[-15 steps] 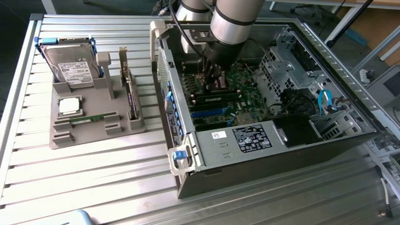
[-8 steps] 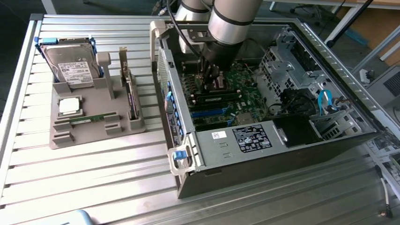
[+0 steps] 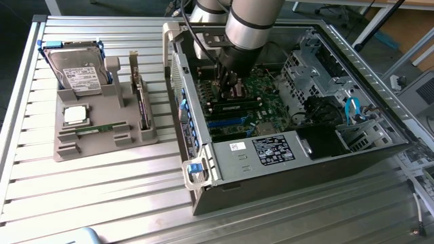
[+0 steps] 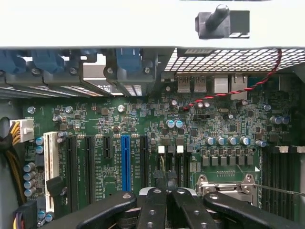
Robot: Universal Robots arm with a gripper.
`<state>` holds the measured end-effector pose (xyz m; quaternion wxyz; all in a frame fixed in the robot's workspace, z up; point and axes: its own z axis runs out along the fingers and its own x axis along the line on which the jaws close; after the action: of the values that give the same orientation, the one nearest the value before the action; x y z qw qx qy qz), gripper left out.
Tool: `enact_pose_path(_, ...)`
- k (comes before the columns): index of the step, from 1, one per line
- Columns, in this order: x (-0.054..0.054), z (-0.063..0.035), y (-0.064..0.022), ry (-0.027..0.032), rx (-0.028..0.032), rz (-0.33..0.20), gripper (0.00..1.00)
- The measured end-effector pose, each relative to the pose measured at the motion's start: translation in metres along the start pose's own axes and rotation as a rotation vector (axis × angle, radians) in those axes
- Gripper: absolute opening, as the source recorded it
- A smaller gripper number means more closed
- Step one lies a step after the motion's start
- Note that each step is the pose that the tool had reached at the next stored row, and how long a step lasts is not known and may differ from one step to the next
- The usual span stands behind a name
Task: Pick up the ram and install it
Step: 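Press down the ram until it locks into place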
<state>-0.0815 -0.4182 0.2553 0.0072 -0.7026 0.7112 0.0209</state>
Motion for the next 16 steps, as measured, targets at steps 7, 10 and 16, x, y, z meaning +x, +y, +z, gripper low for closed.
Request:
enact_pose_path(7, 0.0002, 0.0036, 0.0005, 0.0001, 0.0000, 0.000, 0.11)
enact_pose_path(10, 0.0001, 0.0038, 0.0014, -0.0001, 0.0001, 0.000, 0.11)
enact_pose_path(16, 0.0002, 0.0040, 0.0059, 0.0001, -0.0001, 0.000, 0.11)
